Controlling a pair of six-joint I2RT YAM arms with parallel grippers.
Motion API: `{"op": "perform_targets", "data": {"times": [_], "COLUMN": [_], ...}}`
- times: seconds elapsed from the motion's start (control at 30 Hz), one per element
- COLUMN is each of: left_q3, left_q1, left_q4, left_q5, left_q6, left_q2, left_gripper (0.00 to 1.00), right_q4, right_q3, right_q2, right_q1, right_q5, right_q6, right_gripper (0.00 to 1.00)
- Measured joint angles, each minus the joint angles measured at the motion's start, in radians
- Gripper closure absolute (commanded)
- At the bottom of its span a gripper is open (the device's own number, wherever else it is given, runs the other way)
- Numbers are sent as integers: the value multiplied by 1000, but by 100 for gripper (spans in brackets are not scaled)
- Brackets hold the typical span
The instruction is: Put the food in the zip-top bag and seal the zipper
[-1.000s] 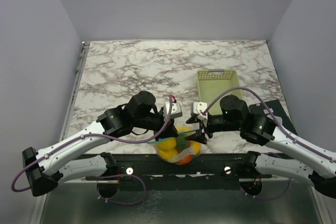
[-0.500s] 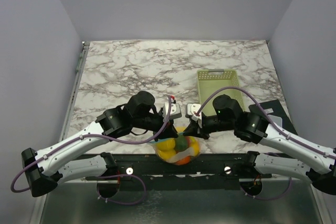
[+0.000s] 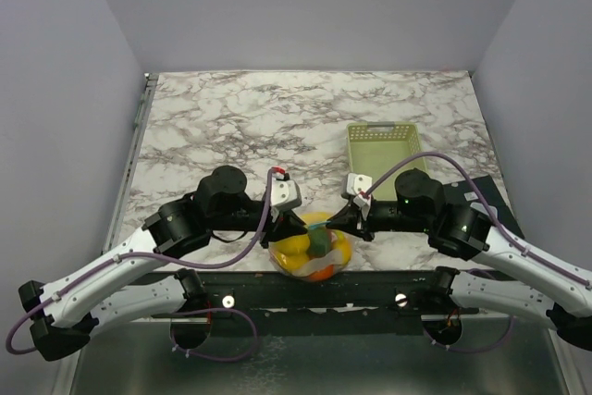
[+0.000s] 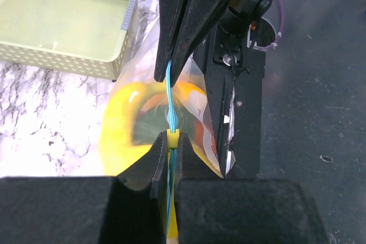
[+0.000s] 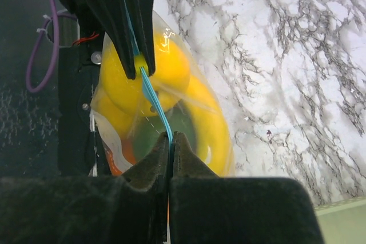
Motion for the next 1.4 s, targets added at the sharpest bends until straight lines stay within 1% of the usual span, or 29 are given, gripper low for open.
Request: {"op": "perform_targets", "data": {"times": [0.47,0.5,0.57,0.77,1.07,1.3,1.33,1.4], "left_q3": [-22,-26,-26,-27,-27,-27,-27,-27], "left_q1": [0,0,0,0,0,-2,-3,-5], "left_q4": [-43,-53,-55,-69,-68,-47,-42,-34], "left_q5": [-94,-111,-116,-158,-222,-292,-301,-315], "left_q6": [0,0,0,-4,-8,-14,-15,-18], "left_q2": [-120,-148,-153,-186,-200,-209,-213,-220], "left_gripper": [100,100,100,100,100,94,93,86], "right_q4": [5,4,3,2,-9,-11,-10,-10], "right_q3": [-3,-3,-3,-3,-4,-16,-16,-16], "right_q2": [-11,-11,-11,-21,-103,-134,-136,-141], "right_q1": [2,2,3,4,4,5,6,7], "right_q5": [175,227,242,351,480,489,488,485], "right_q6": [60,73,76,102,119,131,132,134], "right_gripper": [99,99,99,100,99,99,99,99]}}
